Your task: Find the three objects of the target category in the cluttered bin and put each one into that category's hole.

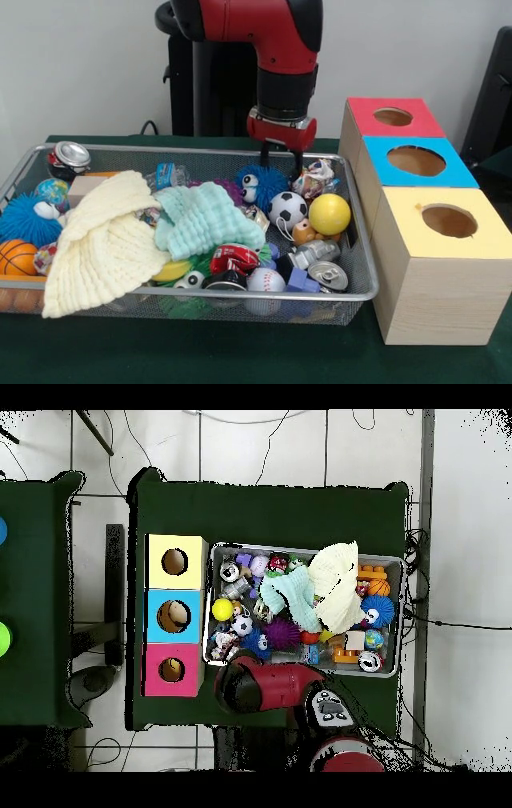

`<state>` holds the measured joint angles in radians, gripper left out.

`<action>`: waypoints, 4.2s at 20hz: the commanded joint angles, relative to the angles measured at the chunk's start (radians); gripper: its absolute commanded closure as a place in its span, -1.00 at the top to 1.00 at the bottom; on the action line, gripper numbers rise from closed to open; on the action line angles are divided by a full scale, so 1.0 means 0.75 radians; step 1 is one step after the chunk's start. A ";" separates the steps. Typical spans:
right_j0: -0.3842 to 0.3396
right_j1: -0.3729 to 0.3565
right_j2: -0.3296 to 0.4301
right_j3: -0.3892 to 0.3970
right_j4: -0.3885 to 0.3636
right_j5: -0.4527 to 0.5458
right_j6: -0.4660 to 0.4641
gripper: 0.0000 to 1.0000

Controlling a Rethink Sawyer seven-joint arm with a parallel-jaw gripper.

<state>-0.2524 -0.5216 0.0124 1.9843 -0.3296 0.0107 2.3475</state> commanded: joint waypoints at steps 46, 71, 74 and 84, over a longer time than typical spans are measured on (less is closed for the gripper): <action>0.010 0.155 0.128 -0.552 0.168 0.135 0.035 1.00; -0.043 0.176 0.199 -0.720 0.075 0.356 0.072 1.00; -0.027 0.113 0.179 -0.630 0.090 0.383 0.109 1.00; 0.025 -0.208 0.123 -0.346 0.174 0.621 0.163 1.00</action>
<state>-0.2531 -0.5127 0.0947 1.6841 -0.2734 0.4467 2.3475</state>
